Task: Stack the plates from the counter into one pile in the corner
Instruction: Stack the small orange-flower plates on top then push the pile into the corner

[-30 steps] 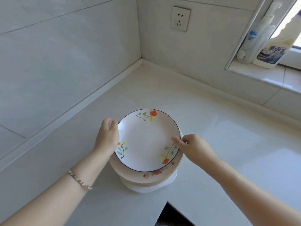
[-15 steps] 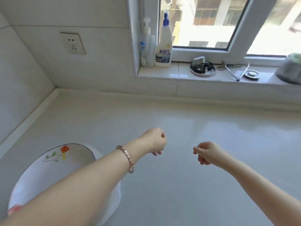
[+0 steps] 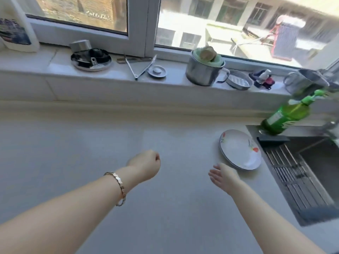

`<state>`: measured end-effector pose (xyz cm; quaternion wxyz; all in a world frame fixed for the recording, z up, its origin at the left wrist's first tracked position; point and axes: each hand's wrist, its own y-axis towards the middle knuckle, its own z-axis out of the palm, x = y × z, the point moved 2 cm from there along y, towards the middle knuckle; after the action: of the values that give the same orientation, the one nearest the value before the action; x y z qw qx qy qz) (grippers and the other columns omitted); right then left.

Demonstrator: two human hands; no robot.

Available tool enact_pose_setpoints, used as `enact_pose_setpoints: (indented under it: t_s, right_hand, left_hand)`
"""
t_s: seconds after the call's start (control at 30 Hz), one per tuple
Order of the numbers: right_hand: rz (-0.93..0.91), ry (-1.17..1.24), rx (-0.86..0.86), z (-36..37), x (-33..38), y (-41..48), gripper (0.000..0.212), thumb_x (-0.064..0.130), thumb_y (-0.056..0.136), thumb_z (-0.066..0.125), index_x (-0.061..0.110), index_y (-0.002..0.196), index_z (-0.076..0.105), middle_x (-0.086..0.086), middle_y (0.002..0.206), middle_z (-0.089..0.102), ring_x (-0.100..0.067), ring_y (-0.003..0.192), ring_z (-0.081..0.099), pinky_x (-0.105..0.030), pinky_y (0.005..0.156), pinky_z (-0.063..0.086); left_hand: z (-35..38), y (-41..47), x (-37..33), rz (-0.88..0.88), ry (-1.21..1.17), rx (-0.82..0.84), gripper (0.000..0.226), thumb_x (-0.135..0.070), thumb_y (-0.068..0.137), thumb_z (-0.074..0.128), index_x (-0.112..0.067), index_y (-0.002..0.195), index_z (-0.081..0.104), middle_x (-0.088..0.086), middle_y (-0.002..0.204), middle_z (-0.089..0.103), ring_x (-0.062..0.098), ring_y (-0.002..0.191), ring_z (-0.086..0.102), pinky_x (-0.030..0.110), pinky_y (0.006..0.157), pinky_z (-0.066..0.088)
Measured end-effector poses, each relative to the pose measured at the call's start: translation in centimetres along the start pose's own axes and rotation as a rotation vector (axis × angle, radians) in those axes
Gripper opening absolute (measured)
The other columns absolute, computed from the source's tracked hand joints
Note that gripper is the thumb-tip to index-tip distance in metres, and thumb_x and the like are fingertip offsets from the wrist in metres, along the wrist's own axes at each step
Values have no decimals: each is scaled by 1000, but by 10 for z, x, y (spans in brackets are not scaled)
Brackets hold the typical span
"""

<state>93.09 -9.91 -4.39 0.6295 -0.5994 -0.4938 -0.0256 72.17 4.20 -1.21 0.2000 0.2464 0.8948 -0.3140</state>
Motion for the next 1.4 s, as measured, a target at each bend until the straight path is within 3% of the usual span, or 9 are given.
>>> enact_pose_setpoints:
  t_s: [0.17, 0.37, 0.53, 0.77, 0.83, 0.97, 1.07, 1.23, 1.4]
  right_hand:
    - [143, 363, -168, -77, 14, 79, 48, 27, 98, 37, 2, 139, 33, -19, 137, 49, -29, 100, 62, -31, 81, 49]
    - [113, 499, -203, -78, 22, 114, 43, 7, 95, 40, 8, 138, 38, -16, 139, 49, -34, 122, 53, -42, 93, 46]
    - [105, 597, -256, -78, 21, 119, 48, -10, 90, 34, 3, 135, 41, -19, 134, 52, -36, 120, 53, -44, 92, 48]
    - [-16, 201, 12, -57, 10, 78, 34, 0, 93, 46, -5, 126, 48, -10, 84, 58, -21, 69, 54, -35, 63, 56]
    - [-84, 46, 144, -36, 15, 52, 27, 2, 92, 48, 3, 119, 53, -7, 81, 61, -21, 68, 57, -26, 49, 56]
    - [-217, -162, 417, 21, 24, -15, 16, 3, 91, 51, 7, 106, 56, -6, 81, 64, -20, 68, 62, -28, 56, 57]
    - [-339, -310, 601, 67, 25, -68, 15, 1, 92, 49, 11, 99, 58, -5, 83, 65, -20, 68, 62, -27, 54, 57]
    - [-496, -517, 707, 146, 7, -144, 13, 2, 93, 46, 13, 95, 53, -7, 80, 58, -19, 61, 55, -22, 47, 49]
    - [-625, -679, 735, 247, -23, -227, 17, 3, 88, 51, 19, 81, 52, 0, 70, 53, -14, 54, 51, -18, 41, 45]
  left_hand:
    - [16, 30, -31, -66, 57, 14, 27, -19, 90, 38, -19, 101, 62, 4, 106, 70, 27, 100, 64, 30, 81, 48]
    - [13, 51, -29, -151, -74, 19, 20, -17, 90, 41, -17, 84, 61, 5, 92, 72, 27, 89, 69, 32, 77, 53]
    - [11, 59, -22, -224, -211, 34, 18, -13, 90, 42, -17, 81, 57, 1, 77, 67, 20, 73, 64, 24, 65, 45]
    - [3, 40, -13, -196, -243, 15, 20, -21, 93, 42, -10, 94, 59, 1, 77, 65, 20, 72, 64, 28, 69, 46]
    - [-4, 28, -12, -194, -324, -22, 27, -30, 96, 38, -10, 99, 55, 3, 80, 63, 21, 71, 62, 28, 67, 46]
    - [-26, -11, 6, -249, -578, -117, 29, -41, 98, 29, -17, 106, 44, 7, 82, 59, 23, 65, 61, 29, 57, 47]
    - [-46, -52, 41, -286, -530, -267, 36, -40, 98, 32, -9, 88, 47, 9, 67, 54, 22, 52, 57, 23, 51, 46]
    - [-80, -122, 124, -365, -534, -445, 40, -36, 98, 36, 0, 88, 52, 10, 58, 52, 28, 53, 63, 27, 51, 41]
    - [-126, -207, 224, -385, -513, -610, 38, -30, 97, 38, -7, 69, 47, 9, 56, 50, 8, 32, 54, 18, 37, 40]
